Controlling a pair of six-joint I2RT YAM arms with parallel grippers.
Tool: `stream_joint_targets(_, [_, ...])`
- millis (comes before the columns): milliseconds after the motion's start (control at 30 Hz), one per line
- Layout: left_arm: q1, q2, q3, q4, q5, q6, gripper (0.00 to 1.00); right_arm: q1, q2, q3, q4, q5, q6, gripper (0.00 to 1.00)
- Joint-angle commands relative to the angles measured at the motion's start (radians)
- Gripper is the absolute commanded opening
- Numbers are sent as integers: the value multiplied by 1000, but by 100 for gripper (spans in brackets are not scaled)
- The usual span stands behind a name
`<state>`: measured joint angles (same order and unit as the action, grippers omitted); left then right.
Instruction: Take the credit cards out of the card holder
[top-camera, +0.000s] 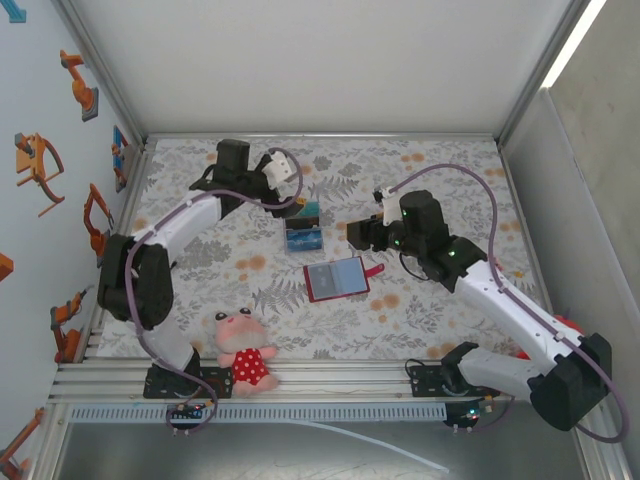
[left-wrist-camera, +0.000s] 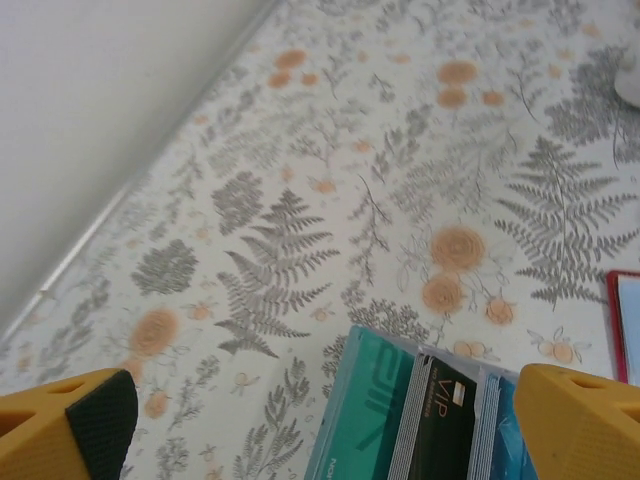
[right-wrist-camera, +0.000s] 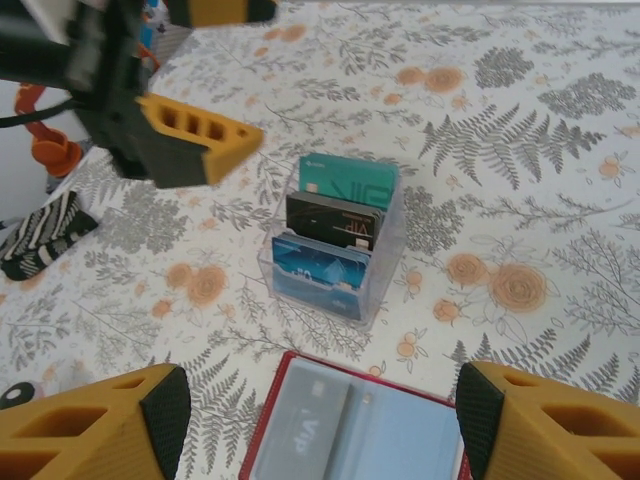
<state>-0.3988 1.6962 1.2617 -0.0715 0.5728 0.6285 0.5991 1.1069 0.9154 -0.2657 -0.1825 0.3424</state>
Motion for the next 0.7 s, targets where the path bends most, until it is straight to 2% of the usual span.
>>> stream_joint_targets(0, [-9, -111, -116, 256, -45, -215, 97, 1, 16, -1, -49, 60, 28, 71])
stream_joint_targets(133, [-43, -238, -254, 340, -164, -307, 97, 8, 41, 0, -83, 76, 43, 70])
stream_joint_targets(267, [-117, -350, -365, 338, -354, -338, 97, 39, 69, -1, -104, 108, 50, 69])
stream_joint_targets(400, [-193, -449, -457, 322, -498, -381, 97, 77, 114, 1, -118, 131, 61, 67])
stream_joint_targets(667, [-237, -658, -657, 339, -709, -622, 97, 176, 238, 39, -159, 182, 86, 66])
